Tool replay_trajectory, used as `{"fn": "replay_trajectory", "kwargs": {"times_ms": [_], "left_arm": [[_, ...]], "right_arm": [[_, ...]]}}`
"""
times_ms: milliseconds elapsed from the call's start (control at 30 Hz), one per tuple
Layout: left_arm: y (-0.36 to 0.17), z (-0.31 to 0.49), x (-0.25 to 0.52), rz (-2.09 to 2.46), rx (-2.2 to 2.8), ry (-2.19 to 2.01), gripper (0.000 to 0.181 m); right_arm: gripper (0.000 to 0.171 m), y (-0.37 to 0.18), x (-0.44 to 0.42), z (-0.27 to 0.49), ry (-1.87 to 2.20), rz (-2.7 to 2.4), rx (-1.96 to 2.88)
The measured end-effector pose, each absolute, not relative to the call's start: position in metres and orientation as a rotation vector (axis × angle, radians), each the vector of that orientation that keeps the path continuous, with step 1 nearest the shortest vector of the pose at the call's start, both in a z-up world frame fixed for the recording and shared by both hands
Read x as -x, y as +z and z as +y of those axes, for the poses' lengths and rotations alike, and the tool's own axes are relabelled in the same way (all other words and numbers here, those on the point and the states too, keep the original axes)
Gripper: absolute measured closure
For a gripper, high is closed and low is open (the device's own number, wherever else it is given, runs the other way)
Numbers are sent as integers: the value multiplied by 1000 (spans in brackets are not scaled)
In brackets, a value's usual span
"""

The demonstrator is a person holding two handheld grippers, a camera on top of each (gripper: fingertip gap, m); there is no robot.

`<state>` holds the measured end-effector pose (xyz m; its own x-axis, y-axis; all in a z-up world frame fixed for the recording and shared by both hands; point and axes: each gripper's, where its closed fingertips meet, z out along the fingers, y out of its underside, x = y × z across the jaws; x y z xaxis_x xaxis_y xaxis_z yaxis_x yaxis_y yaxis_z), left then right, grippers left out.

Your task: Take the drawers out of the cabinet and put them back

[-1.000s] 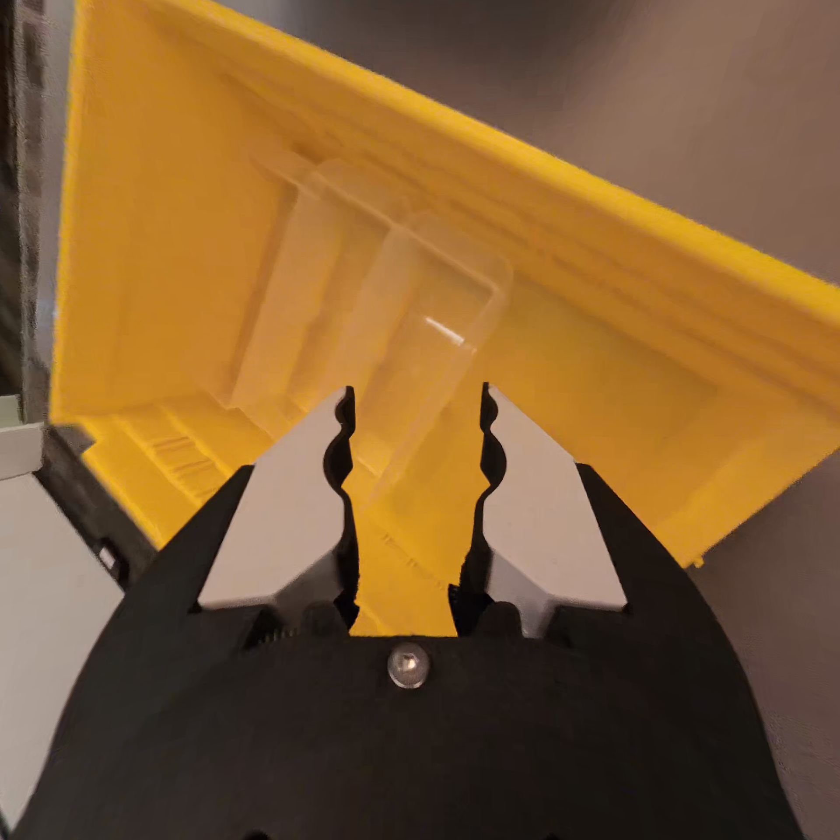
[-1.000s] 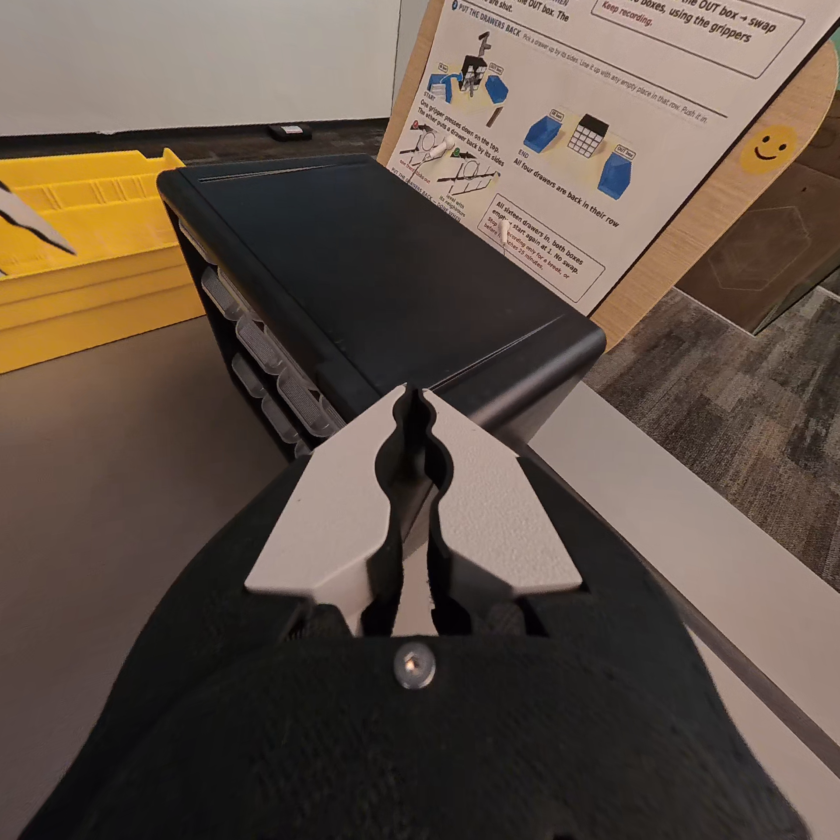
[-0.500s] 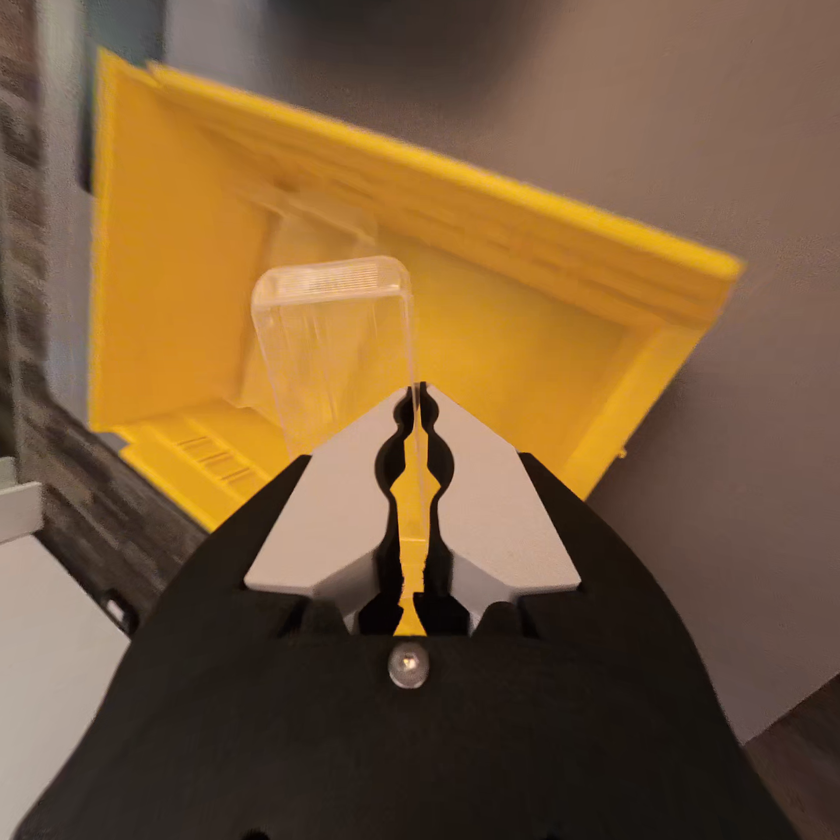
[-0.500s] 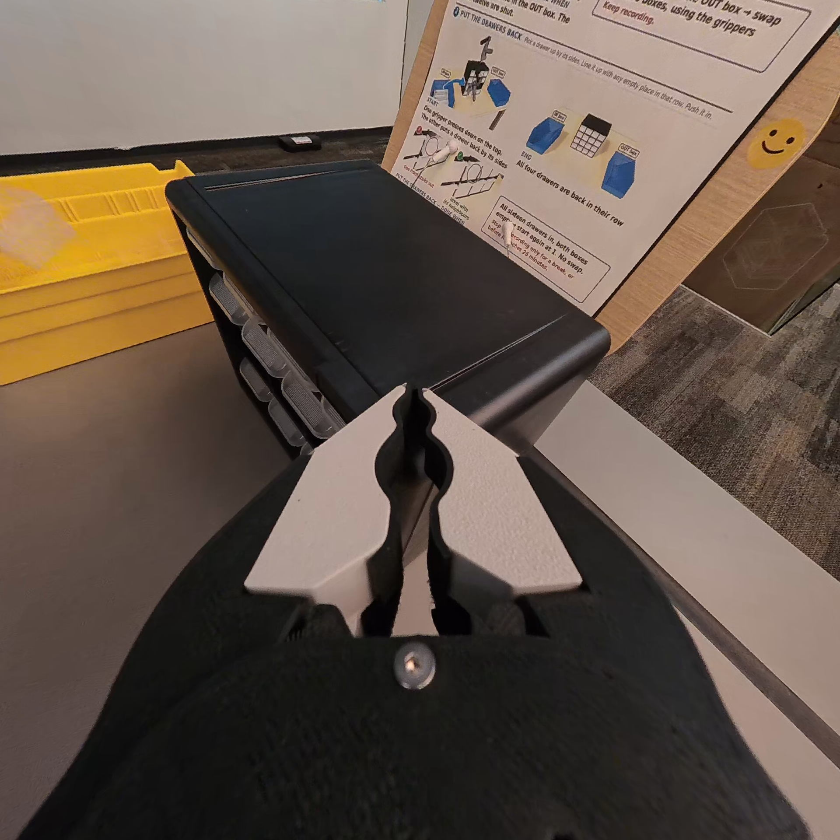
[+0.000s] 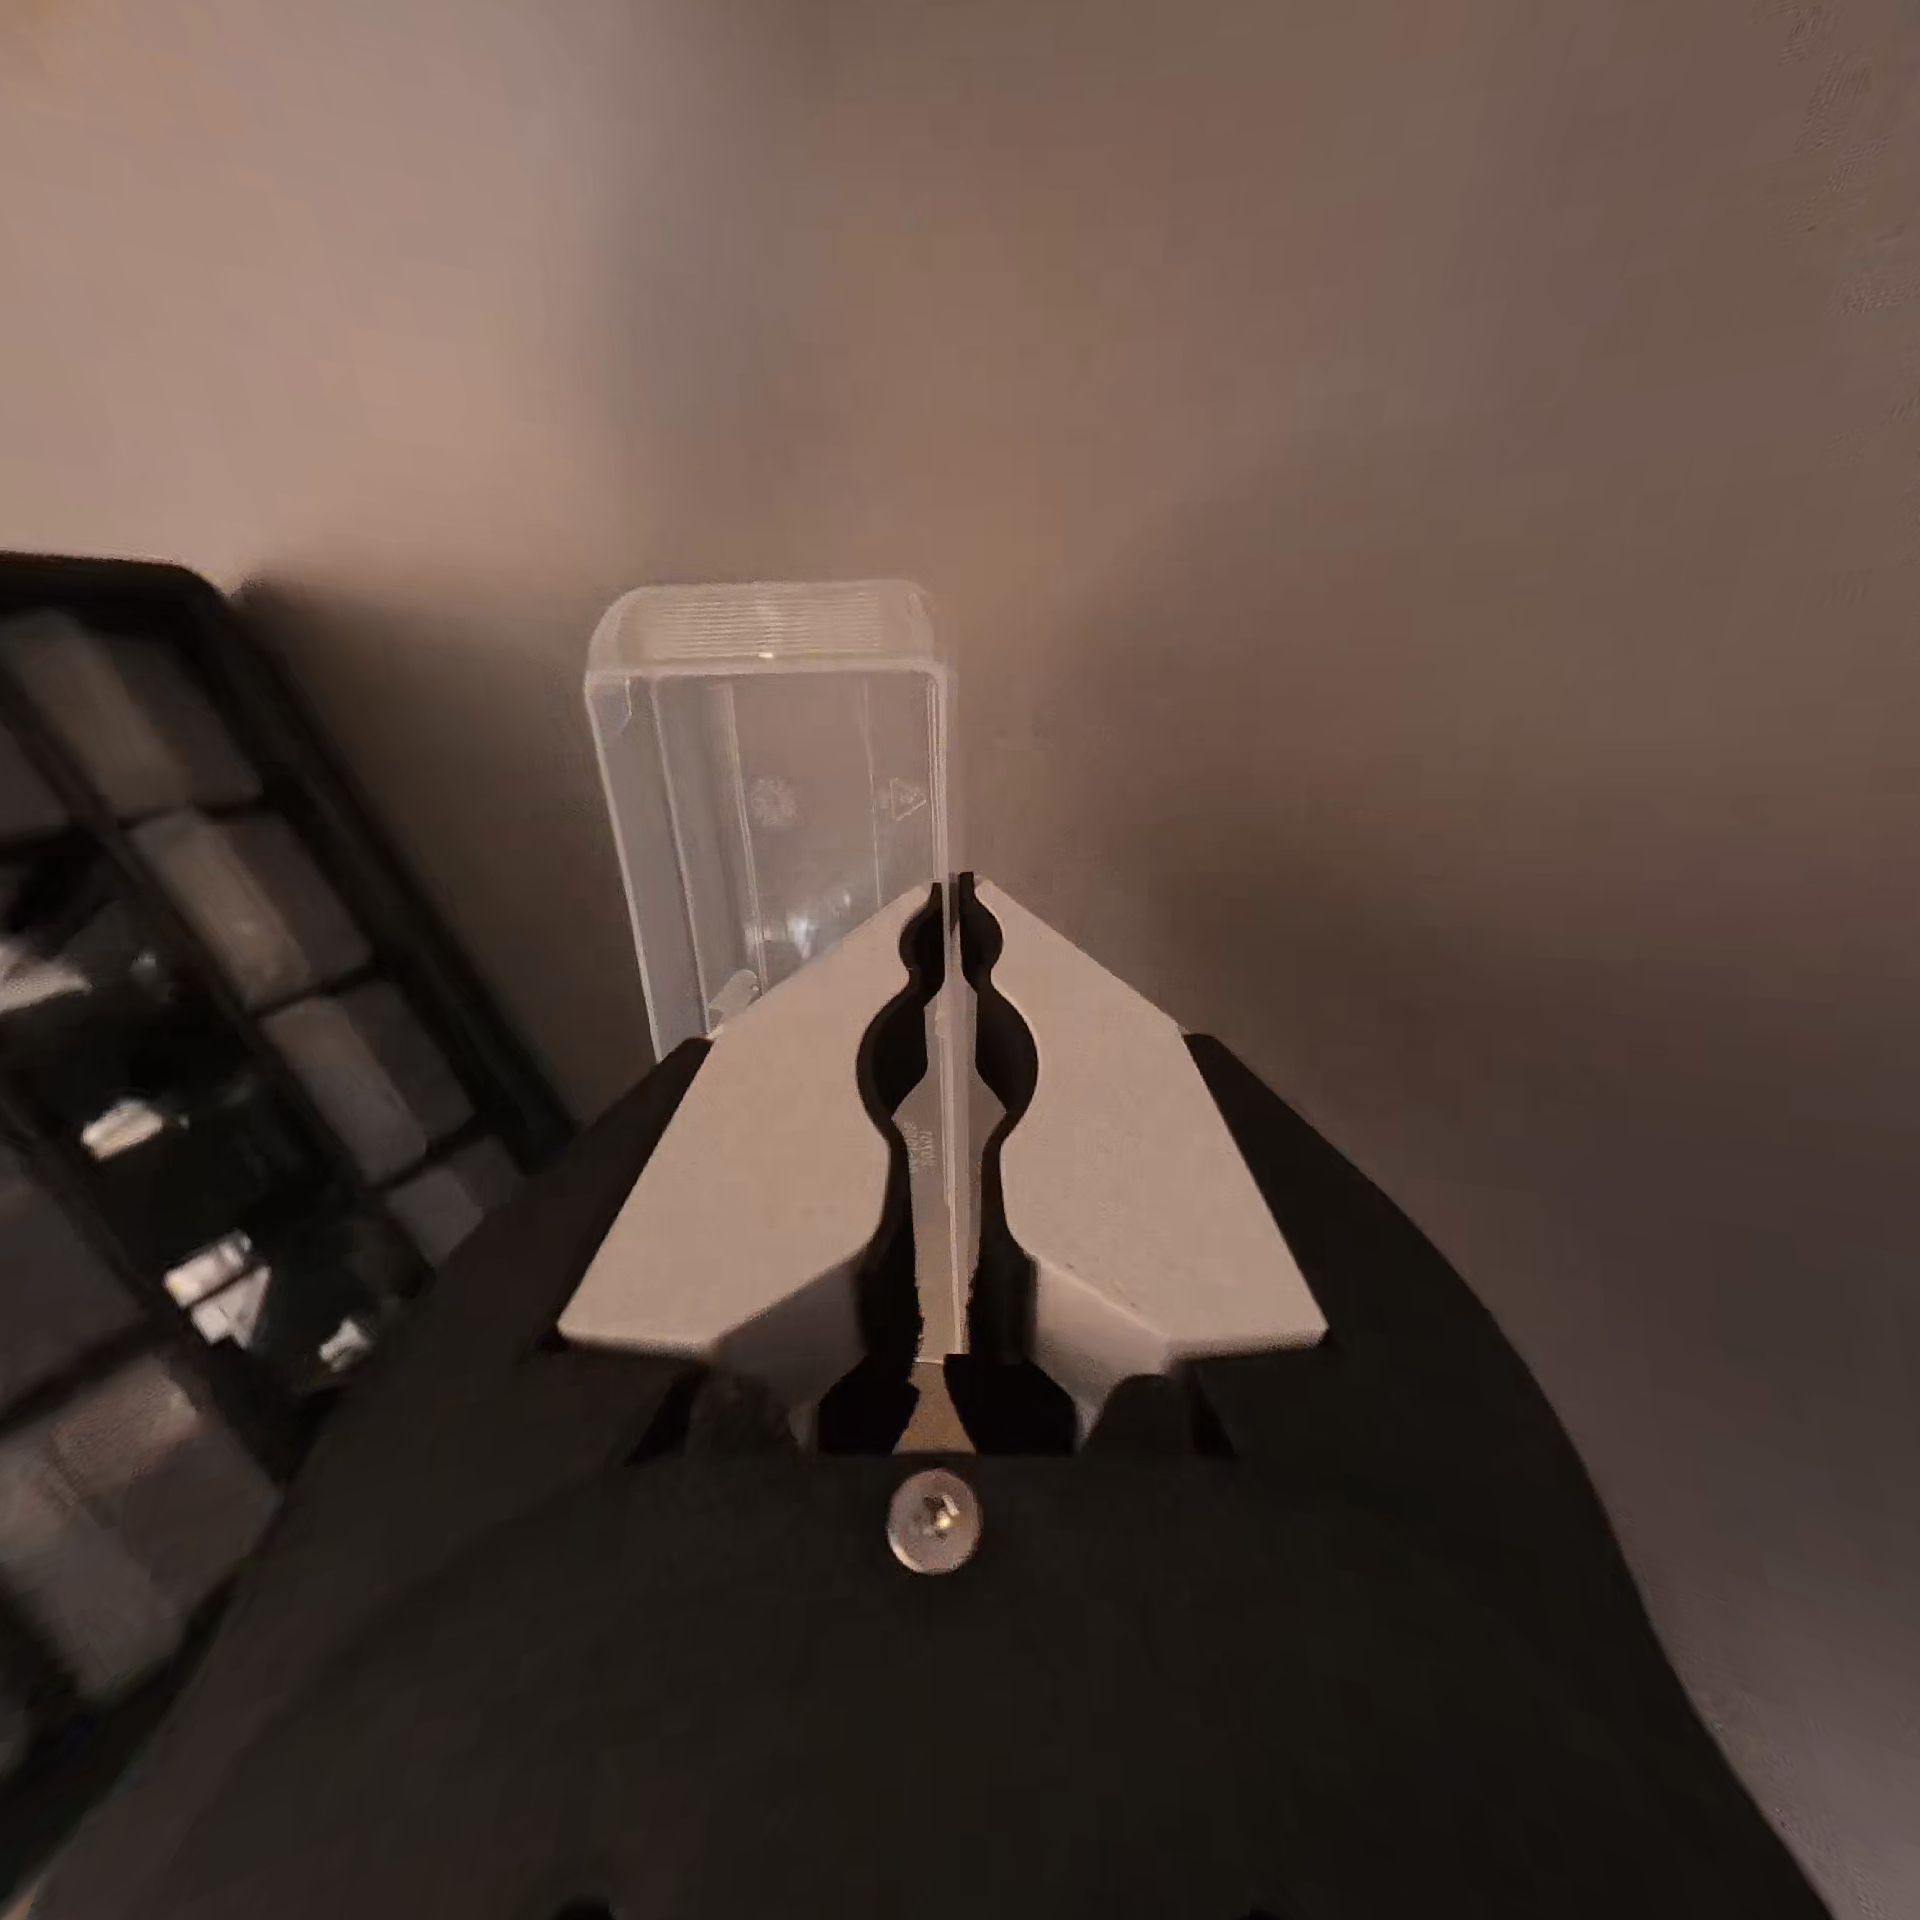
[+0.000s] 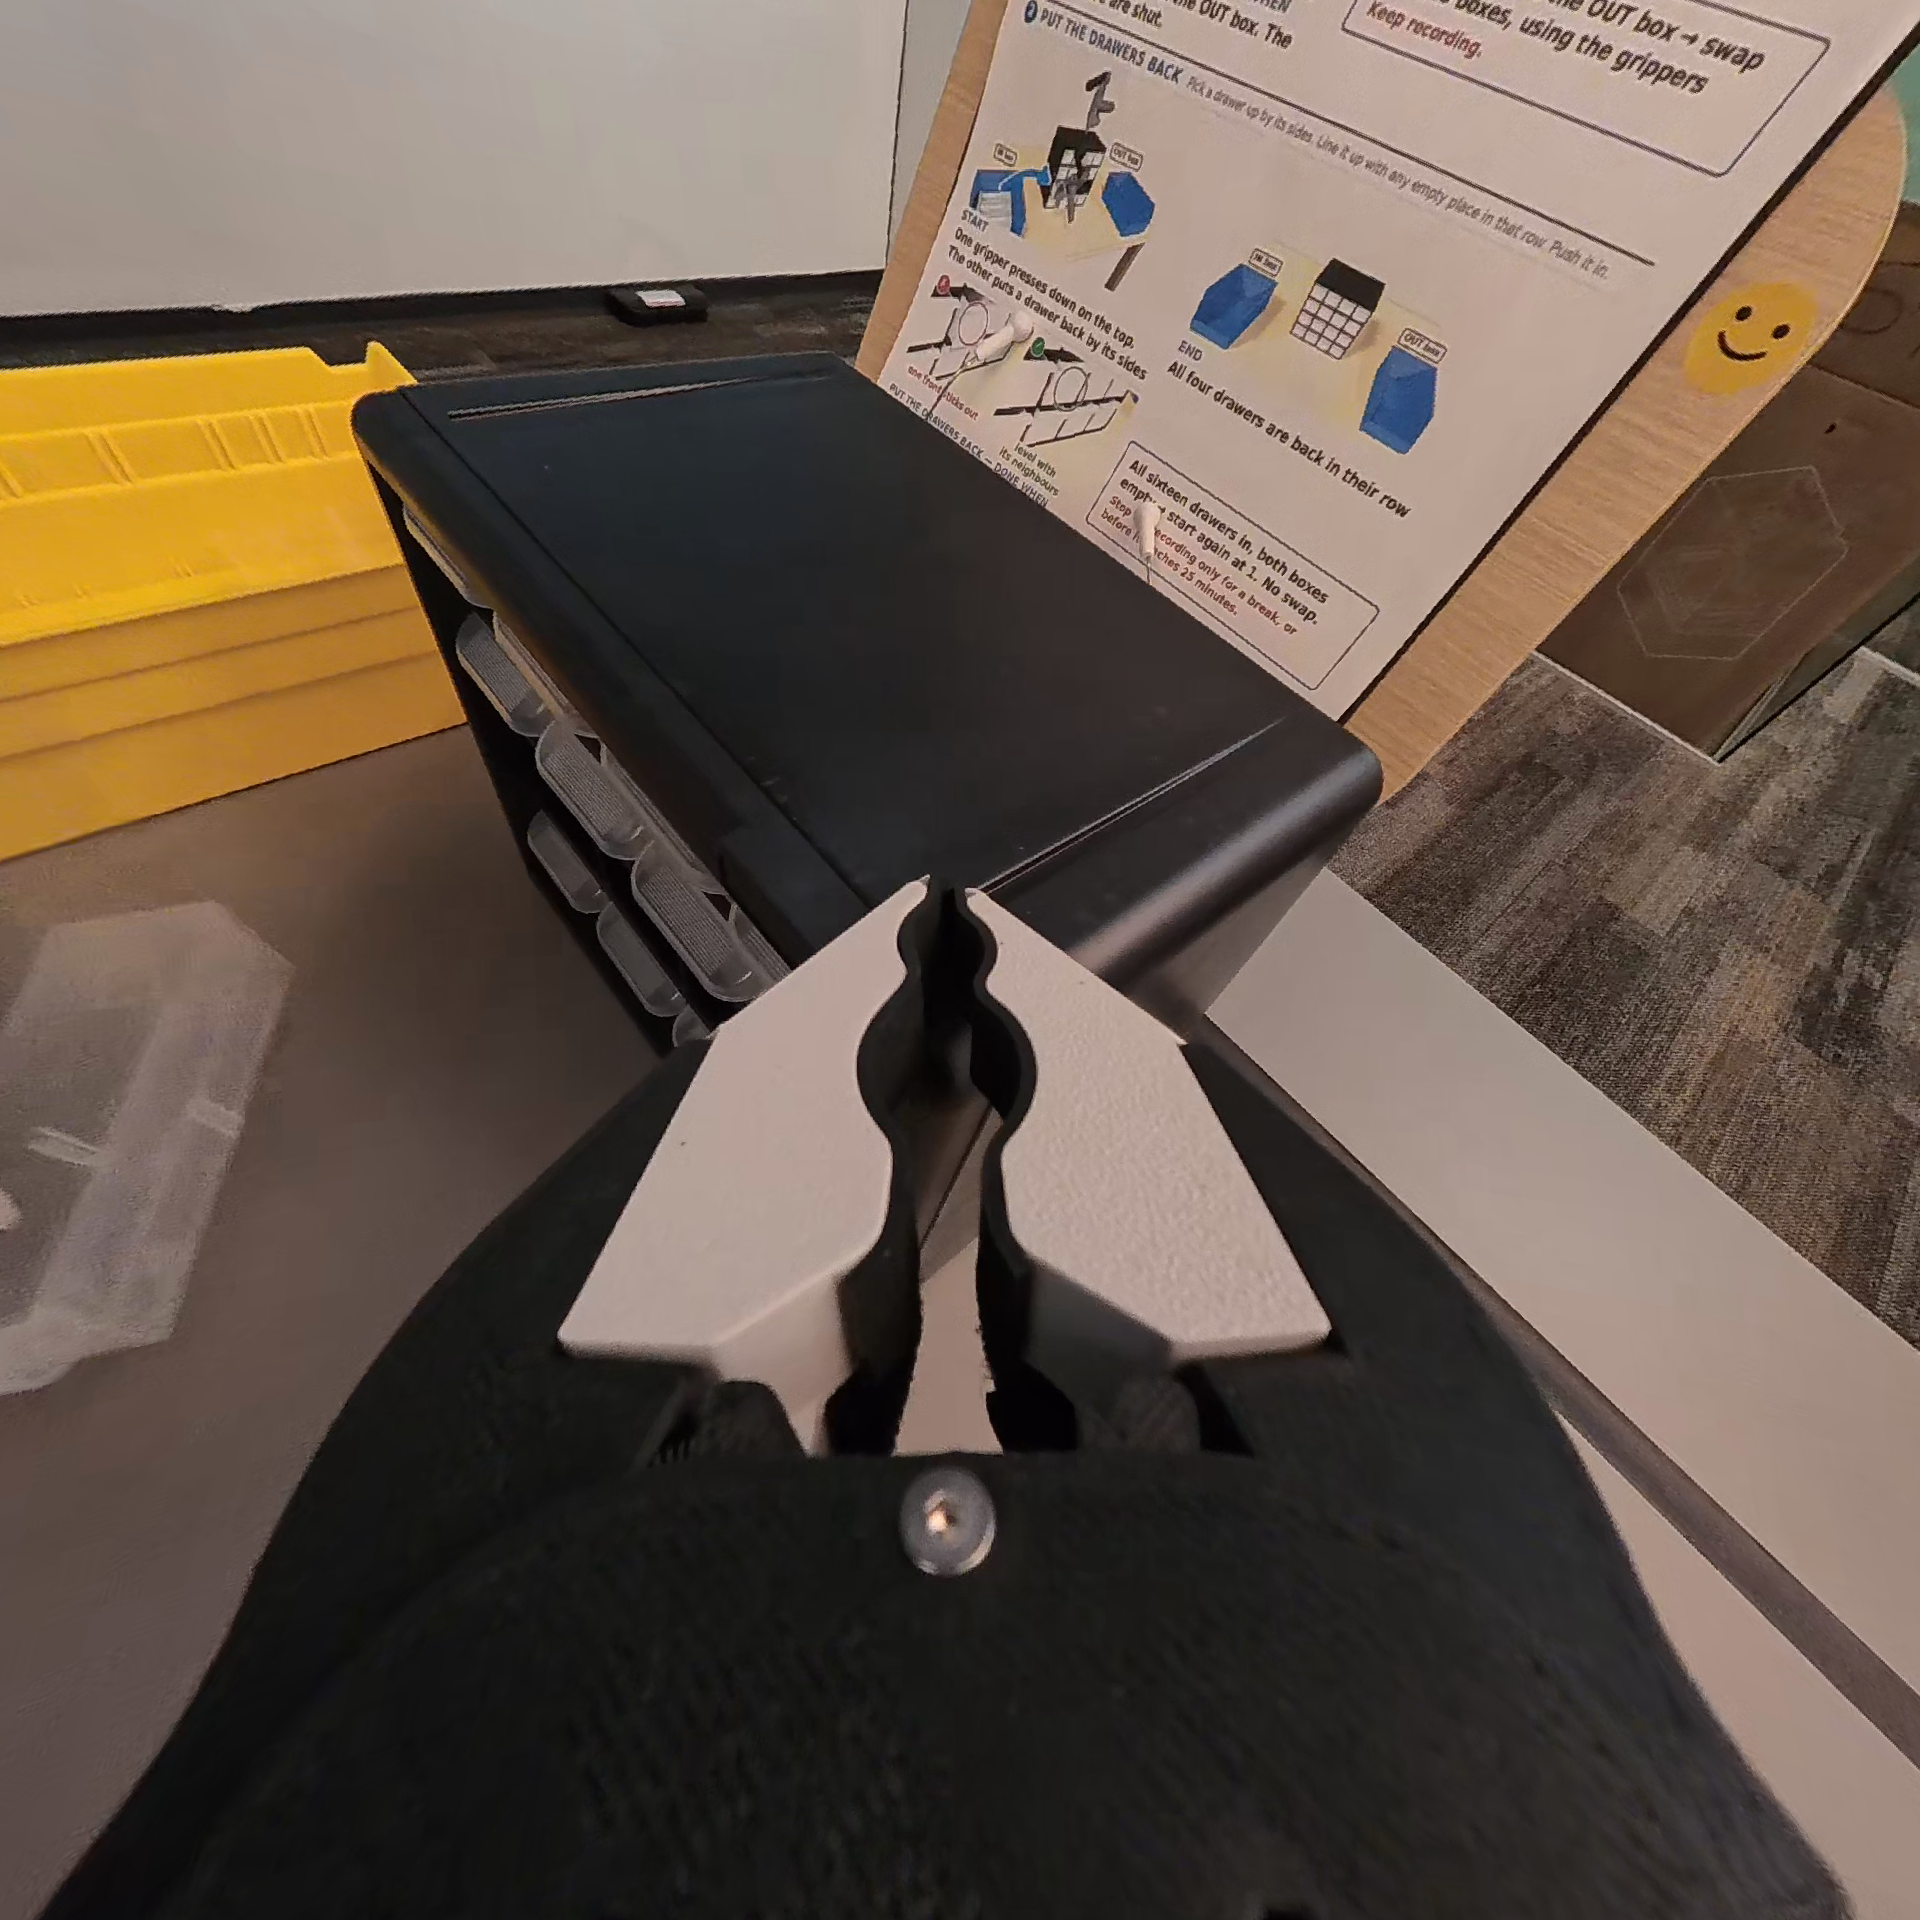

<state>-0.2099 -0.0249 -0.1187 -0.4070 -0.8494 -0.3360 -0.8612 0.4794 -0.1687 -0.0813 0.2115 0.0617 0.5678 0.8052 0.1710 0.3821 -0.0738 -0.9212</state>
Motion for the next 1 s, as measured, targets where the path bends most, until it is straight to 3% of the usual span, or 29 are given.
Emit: {"fn": "replay_trajectory", "kwargs": {"times_ms": [233,467,600,667,767,967,1000], "left_arm": [[-145,-19,199,2386,1475,1,180],[-118,-26,164,1779,1979,-383,113],[-117,-11,147,1152,2310,-439,115],[-122,-12,134,1052,2323,-466,118],[-140,-2,144,1094,2316,-185,118],[-143,-19,167,1256,2209,-23,164],[-140,-21,173,1246,2194,-31,164]], "right_arm": [[171,62,81,212,498,-1004,1678],[171,62,81,212,494,-1006,1677],[171,62,81,212,484,-1009,1679],[171,62,81,212,490,-1008,1678],[171,62,81,211,494,-1007,1676],[171,62,81,212,499,-1007,1675],[171,62,81,211,502,-1007,1674]]}}
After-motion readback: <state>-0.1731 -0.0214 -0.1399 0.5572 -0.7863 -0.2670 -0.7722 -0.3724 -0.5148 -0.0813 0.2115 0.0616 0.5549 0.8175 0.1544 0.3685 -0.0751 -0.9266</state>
